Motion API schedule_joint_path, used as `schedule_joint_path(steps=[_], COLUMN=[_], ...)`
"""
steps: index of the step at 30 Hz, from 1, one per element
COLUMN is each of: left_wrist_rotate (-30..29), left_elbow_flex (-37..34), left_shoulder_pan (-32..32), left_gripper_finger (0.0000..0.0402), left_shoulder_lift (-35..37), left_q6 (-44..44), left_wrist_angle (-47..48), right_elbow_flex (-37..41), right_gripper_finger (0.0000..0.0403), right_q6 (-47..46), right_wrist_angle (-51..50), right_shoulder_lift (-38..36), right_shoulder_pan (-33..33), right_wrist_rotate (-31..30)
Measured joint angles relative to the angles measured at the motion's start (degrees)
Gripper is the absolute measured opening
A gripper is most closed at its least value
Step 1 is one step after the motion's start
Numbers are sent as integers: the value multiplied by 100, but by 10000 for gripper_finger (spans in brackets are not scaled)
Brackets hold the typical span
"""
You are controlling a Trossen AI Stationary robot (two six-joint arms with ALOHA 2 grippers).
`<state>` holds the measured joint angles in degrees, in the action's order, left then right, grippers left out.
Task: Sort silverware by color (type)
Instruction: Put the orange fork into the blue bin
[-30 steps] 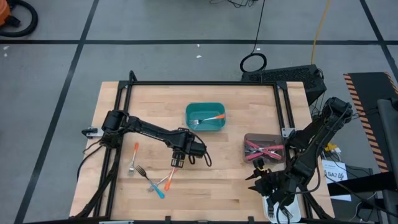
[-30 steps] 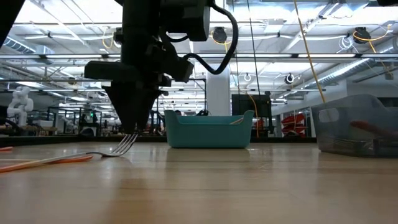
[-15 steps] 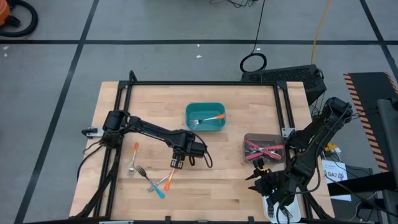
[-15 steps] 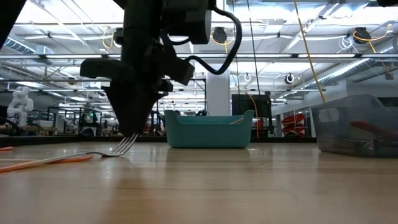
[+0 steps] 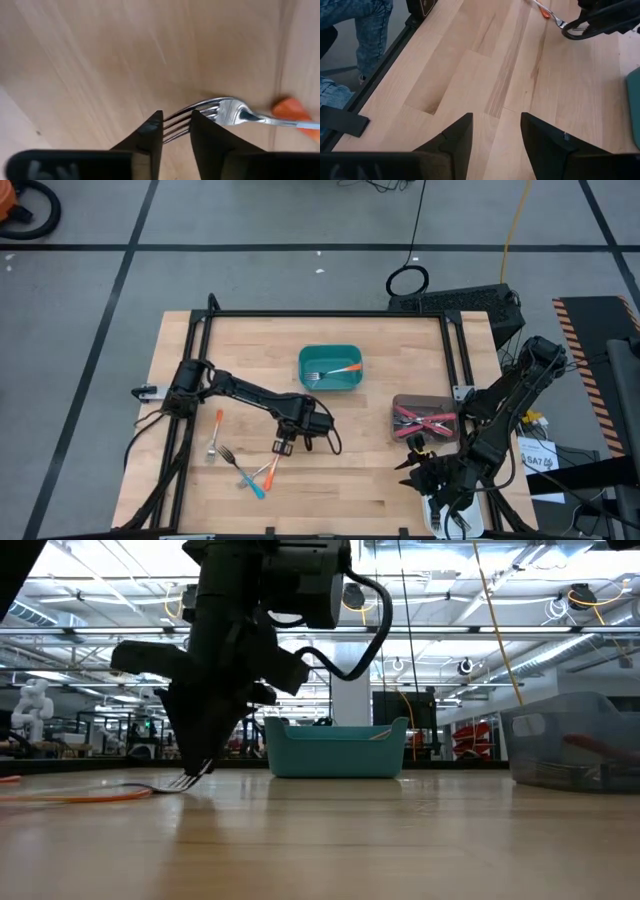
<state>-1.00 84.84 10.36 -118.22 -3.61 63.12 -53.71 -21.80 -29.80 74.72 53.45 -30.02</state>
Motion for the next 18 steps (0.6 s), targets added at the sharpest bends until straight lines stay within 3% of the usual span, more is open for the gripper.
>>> schedule_joint_path(steps=[6, 13, 18], left_wrist_rotate=[31, 36, -138], left_elbow_flex=[13, 40, 502], left_shoulder_pan=[25, 118, 242], left_gripper_finger=[17, 10, 4], left_shoulder_lift=[20, 12, -19], left_q6=[-92, 160, 574], left_wrist_angle=[61, 286, 738], right_elbow_flex=[0, 0, 0], right_gripper_finger=[159, 159, 159], right_q6=[9, 42, 150], right_wrist_angle=[0, -1, -2], right_shoulder_lift=[0, 0, 0], right_shoulder_pan=[0, 2, 0], right_wrist_rotate=[0, -12, -151])
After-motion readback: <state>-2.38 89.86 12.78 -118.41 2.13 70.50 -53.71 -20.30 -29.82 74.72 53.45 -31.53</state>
